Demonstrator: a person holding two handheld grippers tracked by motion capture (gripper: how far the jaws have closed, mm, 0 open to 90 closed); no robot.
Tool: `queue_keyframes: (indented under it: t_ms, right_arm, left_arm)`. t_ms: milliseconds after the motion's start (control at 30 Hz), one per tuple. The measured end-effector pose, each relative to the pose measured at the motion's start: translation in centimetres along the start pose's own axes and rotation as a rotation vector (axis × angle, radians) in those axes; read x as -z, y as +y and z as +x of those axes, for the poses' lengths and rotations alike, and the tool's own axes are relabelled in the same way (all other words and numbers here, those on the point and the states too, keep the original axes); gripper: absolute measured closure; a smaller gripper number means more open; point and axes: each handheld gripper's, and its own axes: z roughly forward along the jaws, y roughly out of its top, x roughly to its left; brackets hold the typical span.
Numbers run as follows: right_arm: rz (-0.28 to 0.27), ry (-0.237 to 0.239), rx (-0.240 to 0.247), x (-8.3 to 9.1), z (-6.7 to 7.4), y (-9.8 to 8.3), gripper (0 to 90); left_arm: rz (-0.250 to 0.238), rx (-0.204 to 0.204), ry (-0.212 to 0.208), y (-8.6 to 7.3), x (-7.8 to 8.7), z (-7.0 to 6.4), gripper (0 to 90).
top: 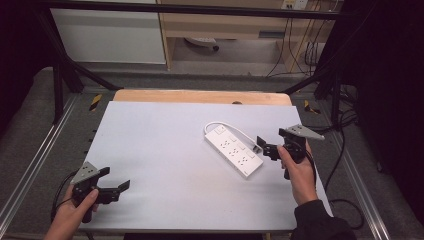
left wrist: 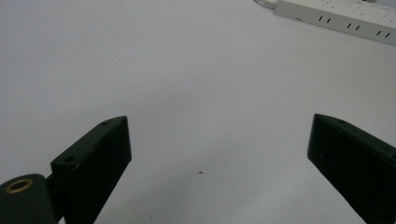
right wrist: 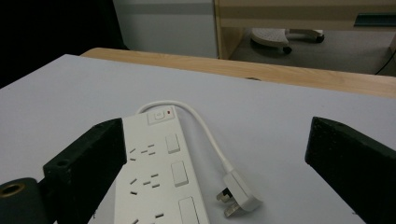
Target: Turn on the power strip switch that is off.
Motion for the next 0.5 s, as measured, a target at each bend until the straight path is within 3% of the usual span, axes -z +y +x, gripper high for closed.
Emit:
queue_keyframes:
  t_ms: [267, 500]
  right_arm:
    - [-0.075, -0.021, 0.025, 2.2, -0.8, -1.6, 6.3]
    - [-0.086, -0.02, 0.055, 3.1, -1.2, -3.8, 7.1]
  left_arm:
    - [0.0, 0.0, 0.0, 0.0, 0.0, 0.0, 6.3]
    - [0.0, 0.001, 0.001, 0.0, 0.0, 0.0, 6.3]
